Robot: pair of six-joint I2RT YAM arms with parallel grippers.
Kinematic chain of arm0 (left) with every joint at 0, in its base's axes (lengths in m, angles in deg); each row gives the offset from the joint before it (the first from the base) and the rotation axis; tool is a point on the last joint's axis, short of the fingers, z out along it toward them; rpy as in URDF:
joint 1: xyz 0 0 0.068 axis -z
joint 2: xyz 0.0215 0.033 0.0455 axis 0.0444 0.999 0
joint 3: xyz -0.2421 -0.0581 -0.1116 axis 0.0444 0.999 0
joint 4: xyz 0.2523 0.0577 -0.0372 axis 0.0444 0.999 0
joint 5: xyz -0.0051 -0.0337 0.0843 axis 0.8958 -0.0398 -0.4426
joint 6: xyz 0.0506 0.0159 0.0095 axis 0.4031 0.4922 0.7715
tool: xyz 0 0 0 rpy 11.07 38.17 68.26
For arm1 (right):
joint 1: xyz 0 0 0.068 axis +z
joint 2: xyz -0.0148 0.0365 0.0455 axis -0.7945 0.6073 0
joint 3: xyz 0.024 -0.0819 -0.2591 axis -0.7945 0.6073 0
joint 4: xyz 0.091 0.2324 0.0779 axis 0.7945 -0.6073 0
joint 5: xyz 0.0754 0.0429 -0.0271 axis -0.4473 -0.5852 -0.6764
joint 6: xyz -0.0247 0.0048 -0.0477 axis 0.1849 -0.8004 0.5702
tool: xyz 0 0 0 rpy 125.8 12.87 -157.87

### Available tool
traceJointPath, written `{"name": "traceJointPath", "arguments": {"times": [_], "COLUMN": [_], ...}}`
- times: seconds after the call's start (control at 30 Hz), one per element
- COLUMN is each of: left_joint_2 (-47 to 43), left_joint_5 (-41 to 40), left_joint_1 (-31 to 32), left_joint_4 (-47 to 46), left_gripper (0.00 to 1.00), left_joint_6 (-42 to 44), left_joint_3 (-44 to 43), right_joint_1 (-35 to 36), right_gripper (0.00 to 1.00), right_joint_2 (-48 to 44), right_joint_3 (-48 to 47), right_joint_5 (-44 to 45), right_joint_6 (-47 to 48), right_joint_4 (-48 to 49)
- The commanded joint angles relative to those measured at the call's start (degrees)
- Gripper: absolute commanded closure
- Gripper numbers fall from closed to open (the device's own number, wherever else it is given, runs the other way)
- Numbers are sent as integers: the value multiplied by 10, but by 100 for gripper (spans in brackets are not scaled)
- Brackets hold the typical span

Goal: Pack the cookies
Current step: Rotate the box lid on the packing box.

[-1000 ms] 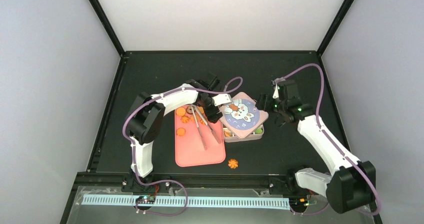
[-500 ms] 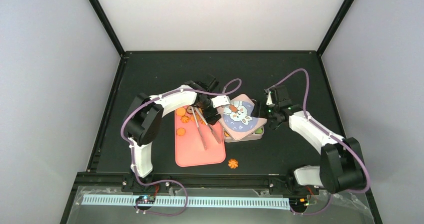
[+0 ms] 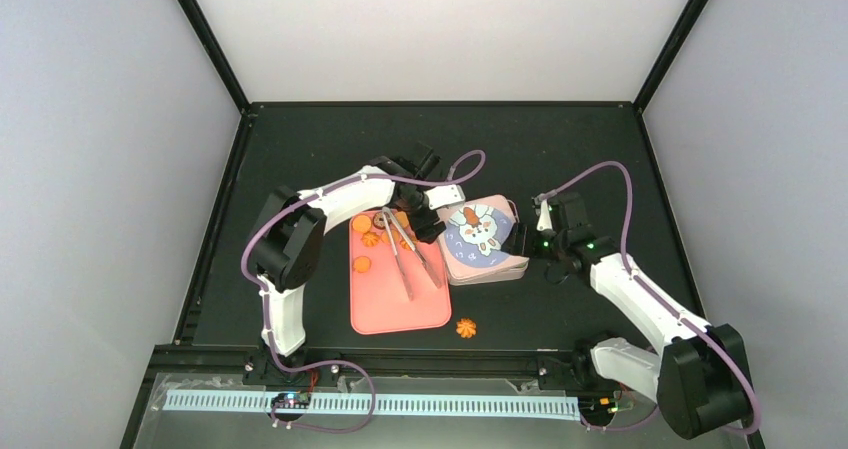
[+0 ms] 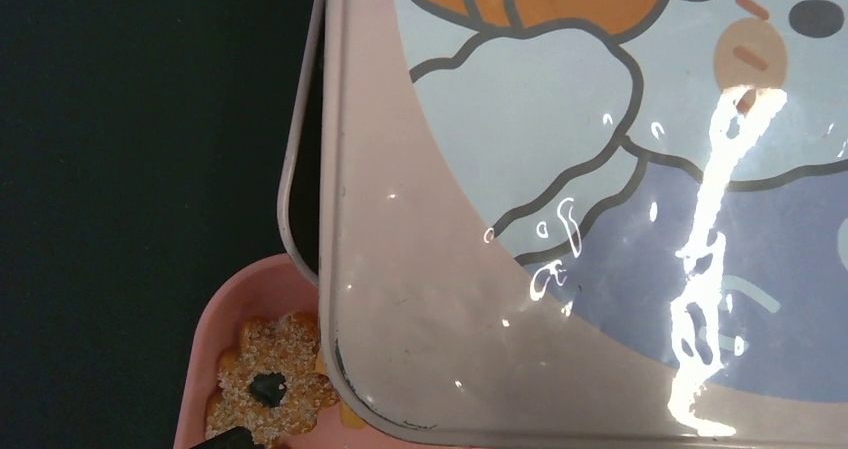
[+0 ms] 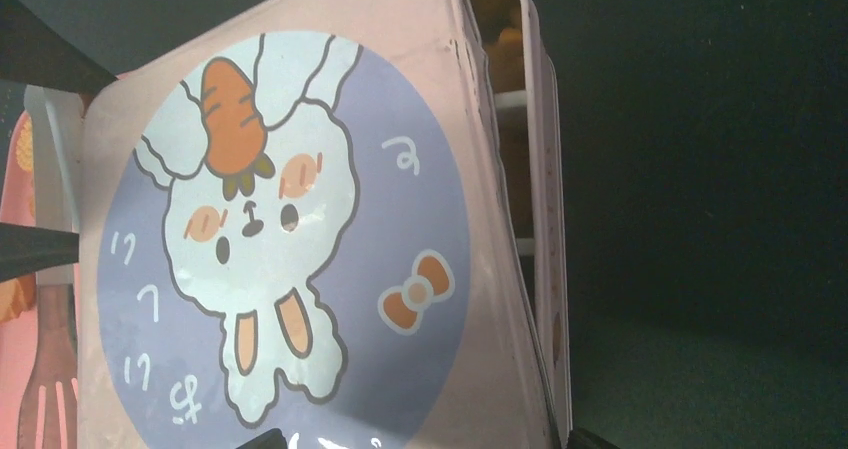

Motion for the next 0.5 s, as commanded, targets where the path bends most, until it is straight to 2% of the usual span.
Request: {"name": "traceJointPath", "arguments": {"times": [0.0, 0.2, 0.47], "left_joint_2": [8, -2, -29], "left_joint_5": [4, -1, 6], "left_joint_1": [6, 6, 4], "left_joint_4": [17, 24, 42], "left_gripper": [9, 9, 9], "left_joint_6": [2, 3, -4], "left_joint_3": [-31, -38, -33], "right_joint_1": [2, 2, 3], "right_gripper": [26, 25, 23], "right_joint_2": [-17, -42, -5], "right_joint_3": [7, -11, -75], "right_joint_5": [-7, 1, 52], "right_joint_6": [8, 20, 31], "right_joint_4": [-19, -44, -64]}}
